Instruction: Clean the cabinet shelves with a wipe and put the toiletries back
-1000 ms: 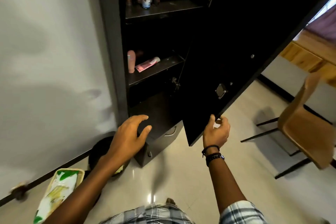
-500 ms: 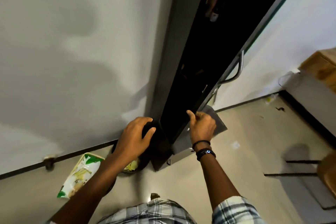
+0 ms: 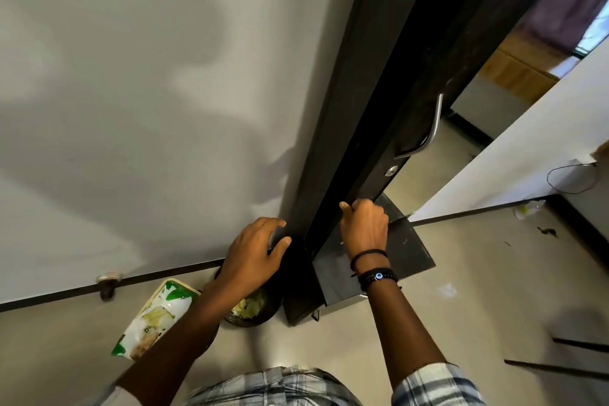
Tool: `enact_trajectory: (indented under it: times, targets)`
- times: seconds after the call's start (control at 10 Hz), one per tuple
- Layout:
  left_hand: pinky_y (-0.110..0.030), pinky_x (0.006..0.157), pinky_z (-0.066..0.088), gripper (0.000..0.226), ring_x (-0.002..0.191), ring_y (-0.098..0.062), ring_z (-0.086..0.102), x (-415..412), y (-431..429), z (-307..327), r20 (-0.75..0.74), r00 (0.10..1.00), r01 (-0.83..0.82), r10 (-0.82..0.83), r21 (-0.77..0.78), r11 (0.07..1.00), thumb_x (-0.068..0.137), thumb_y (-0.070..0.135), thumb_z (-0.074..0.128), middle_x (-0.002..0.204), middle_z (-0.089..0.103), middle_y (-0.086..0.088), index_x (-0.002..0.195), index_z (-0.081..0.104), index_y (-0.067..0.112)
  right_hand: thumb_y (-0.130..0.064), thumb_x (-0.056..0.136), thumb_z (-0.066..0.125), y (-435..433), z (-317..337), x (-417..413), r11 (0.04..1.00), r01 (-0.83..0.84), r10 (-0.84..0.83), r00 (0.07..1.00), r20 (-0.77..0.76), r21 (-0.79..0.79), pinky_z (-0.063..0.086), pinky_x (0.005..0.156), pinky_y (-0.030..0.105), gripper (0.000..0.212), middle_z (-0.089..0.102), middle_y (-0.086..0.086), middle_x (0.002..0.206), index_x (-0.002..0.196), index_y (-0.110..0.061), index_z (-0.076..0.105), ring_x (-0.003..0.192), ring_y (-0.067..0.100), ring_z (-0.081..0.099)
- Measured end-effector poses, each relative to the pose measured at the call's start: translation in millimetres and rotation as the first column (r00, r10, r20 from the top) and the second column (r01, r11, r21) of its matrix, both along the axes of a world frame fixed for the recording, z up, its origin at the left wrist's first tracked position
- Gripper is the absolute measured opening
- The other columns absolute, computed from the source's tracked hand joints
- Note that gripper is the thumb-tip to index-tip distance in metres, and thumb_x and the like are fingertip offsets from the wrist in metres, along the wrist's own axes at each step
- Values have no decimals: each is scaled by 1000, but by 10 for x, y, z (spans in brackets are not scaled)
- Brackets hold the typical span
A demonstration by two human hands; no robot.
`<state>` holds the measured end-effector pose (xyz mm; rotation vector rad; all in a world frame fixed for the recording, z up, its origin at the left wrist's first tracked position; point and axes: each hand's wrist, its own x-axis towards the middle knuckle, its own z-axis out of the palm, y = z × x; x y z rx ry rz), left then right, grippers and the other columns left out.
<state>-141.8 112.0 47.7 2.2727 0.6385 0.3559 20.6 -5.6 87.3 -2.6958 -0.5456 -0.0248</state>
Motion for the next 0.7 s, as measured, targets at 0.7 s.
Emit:
enact_trajectory:
  times: [0.7]
  targets:
    - [-35, 97, 43, 43, 120, -22, 51, -66, 246, -174, -61, 991, -113, 116, 39, 993, 92, 32, 56, 131, 56, -4, 130, 52, 13, -49, 89, 55, 209, -244, 23, 993, -116, 116, 992, -49, 5, 54, 67, 39, 41, 69, 14, 83, 82, -10, 63, 83, 37, 65]
